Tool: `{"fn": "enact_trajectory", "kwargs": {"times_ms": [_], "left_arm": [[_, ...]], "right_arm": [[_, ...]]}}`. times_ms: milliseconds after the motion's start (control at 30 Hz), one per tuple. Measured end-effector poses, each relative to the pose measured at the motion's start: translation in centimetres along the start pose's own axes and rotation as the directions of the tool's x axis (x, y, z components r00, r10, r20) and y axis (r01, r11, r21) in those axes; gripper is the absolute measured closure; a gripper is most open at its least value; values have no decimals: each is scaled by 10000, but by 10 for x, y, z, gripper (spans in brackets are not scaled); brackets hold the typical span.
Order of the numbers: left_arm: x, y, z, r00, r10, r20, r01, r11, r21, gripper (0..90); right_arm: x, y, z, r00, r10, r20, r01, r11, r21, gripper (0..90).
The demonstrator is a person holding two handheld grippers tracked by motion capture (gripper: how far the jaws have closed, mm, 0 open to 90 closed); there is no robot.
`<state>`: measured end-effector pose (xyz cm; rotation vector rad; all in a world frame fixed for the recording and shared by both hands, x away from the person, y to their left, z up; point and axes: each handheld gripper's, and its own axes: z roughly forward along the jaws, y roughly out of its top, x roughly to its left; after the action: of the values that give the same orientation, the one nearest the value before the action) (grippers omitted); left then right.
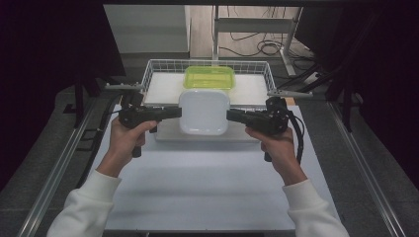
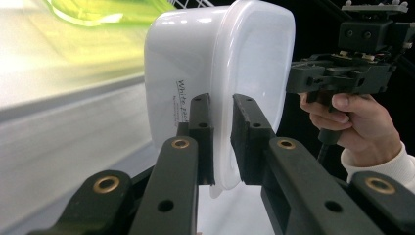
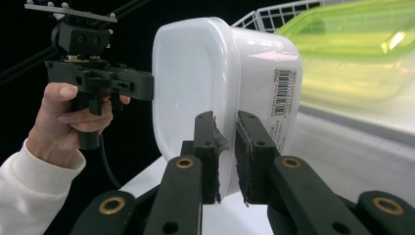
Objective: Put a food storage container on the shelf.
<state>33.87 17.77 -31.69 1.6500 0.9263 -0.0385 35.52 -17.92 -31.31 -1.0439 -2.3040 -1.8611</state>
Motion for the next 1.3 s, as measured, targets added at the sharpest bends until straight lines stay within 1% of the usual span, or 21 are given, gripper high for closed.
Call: {"fn": "enact_trajectory", "kwargs": {"times_ms": [300,400,533,567,633,667,700,867,1067,1167,1300], "left_arm": [[11,35,7,9999,-32,107,33,10000,-85,798],[16,47,8,9998,-154,143,156,9998,-112,798],[24,63,9,9988,-422,243,424,9991,-91,798],[26,68,10,9989,-422,226,424,9991,-81,797],[30,76,11,9982,-545,264,547,9985,-54,796],[33,80,11,9983,-531,253,531,9986,0,795],[35,84,12,9977,-632,257,632,9980,9,795],[43,101,19,9965,-802,235,801,9968,33,794],[56,112,28,9931,-1155,181,1153,9933,95,793],[61,114,32,9930,-1177,75,1175,9929,159,793],[67,114,37,9898,-1427,41,1426,9894,263,793]], "right_arm": [[-9,33,3,9999,62,148,-61,9999,-104,789],[-14,44,5,9997,247,33,-246,9996,-126,790],[-20,59,8,9987,482,-178,-484,9988,-105,792],[-22,63,9,9986,486,-187,-487,9988,-92,792],[-24,70,11,9985,518,-185,-520,9986,-71,792],[-25,74,12,9983,547,-185,-548,9985,-62,792],[-27,77,14,9981,577,-227,-578,9983,-45,792],[-37,93,18,9961,866,-187,-865,9962,16,792],[-49,106,25,9931,1174,-38,-1174,9931,76,792],[-57,108,30,9909,1344,89,-1345,9909,100,792],[-66,107,34,9870,1602,116,-1604,9869,169,792]]}}
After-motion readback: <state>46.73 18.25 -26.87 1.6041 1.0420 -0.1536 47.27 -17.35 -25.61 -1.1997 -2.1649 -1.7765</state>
